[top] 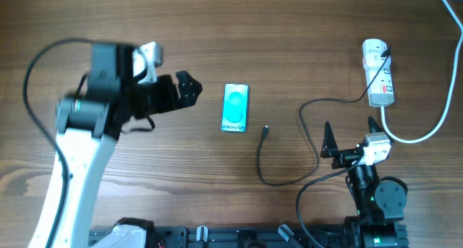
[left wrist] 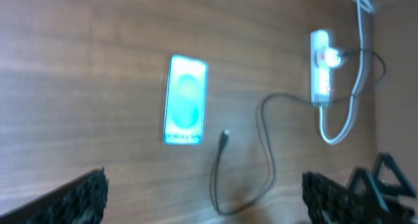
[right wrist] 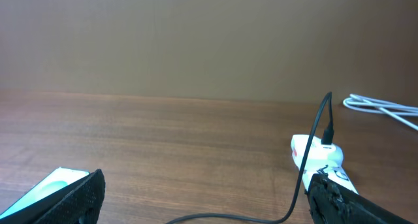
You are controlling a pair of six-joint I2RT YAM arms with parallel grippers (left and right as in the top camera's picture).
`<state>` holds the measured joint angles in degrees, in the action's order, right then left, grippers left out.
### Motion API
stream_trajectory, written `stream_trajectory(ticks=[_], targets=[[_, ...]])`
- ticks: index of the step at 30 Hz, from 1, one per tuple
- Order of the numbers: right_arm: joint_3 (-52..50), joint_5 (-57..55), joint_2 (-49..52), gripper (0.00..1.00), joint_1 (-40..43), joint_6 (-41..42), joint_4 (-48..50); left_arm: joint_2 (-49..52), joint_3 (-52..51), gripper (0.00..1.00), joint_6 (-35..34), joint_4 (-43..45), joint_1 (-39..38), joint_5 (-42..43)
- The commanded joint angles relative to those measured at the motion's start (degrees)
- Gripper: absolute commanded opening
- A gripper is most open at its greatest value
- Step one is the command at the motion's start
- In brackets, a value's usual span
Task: Plug charger to phone and switch on socket
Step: 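Move the left gripper over the Galaxy S25 phone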
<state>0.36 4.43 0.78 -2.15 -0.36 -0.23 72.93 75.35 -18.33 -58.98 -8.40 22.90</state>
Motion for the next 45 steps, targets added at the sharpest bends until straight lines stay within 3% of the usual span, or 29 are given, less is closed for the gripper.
stream_trajectory(ticks=[1, 3, 5, 10, 20, 33, 45], targets=[[-0.1, -0.5, -0.3, 1.00, 0.2, -1.0, 0.3, 13.6, 19.8, 1.00, -2.0, -13.1, -5.7, -11.5], [-0.1, -0.5, -0.3, 1.00, 0.2, -1.0, 0.3, 23.3, 32.0, 0.99, -3.4, -22.3, -8.5, -16.1], [-0.1, -0.5, -0.3, 1.00, 0.2, -1.0, 0.3, 28.0, 36.2, 1.00, -3.4, -24.0, -10.3, -17.1], [-0.1, -0.5, -0.3, 1.00, 0.2, -1.0, 0.3, 34.9, 36.3, 1.00, -4.7, -19.2, -15.1, -14.6], [-0.1, -0.5, -0.3, 1.00, 0.2, -1.0, 0.3, 52.7, 36.3, 1.00, -6.2, -13.8, -21.0, -18.1], [-0.1, -0.5, -0.3, 1.00, 0.2, -1.0, 0.3, 61.5, 36.2, 1.00, -6.0, -11.7, -22.7, -20.6], [-0.1, -0.5, -0.3, 1.00, 0.2, -1.0, 0.3, 62.1, 35.8, 1.00, -6.6, -9.5, -24.0, -25.4]])
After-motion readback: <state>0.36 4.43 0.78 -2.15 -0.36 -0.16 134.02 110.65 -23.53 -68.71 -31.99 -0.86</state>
